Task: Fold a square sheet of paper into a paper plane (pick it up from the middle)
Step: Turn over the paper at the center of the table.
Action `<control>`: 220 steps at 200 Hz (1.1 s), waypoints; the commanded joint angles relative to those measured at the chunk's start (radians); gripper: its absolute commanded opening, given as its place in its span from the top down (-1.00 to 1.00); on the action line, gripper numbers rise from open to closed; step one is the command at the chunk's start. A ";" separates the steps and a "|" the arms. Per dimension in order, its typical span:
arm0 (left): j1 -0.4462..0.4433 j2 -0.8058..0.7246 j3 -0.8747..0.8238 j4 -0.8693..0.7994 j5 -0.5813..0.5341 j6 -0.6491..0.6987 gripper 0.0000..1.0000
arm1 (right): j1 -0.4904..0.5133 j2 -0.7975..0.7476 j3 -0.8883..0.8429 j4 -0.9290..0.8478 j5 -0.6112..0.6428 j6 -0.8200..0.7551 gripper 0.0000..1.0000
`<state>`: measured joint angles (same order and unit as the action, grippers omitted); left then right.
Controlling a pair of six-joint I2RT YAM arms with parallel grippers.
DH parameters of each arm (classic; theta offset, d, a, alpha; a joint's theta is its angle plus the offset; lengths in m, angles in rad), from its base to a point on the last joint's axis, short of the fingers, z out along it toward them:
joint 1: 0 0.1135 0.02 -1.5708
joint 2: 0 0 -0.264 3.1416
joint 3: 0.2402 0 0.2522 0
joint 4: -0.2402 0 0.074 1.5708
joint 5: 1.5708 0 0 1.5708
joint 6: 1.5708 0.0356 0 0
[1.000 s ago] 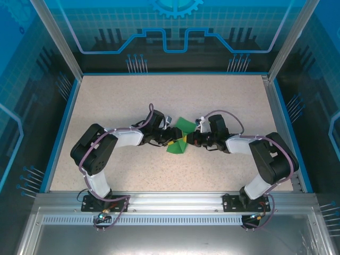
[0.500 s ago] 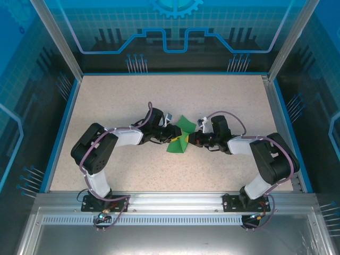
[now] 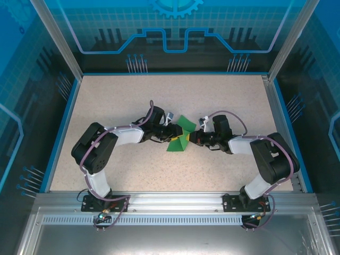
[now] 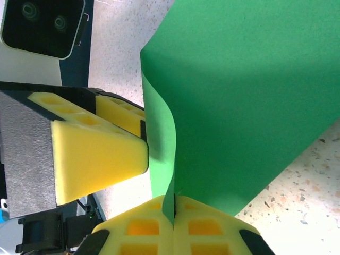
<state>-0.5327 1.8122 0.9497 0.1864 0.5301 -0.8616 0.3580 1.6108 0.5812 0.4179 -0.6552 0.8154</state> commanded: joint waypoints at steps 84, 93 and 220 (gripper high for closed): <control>0.007 0.042 0.070 -0.087 0.048 0.057 0.61 | -0.022 0.043 0.010 -0.047 0.010 -0.030 0.92; 0.008 0.042 0.079 -0.105 0.045 0.065 0.65 | -0.022 0.041 0.009 -0.041 0.006 -0.028 0.90; 0.010 -0.047 0.187 -0.211 0.021 0.043 0.86 | -0.056 -0.072 -0.130 0.227 -0.030 0.291 -0.31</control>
<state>-0.5320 1.8282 1.0985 0.0071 0.5468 -0.8108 0.3084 1.5578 0.4843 0.5117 -0.6662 0.9749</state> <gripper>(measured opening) 0.074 0.624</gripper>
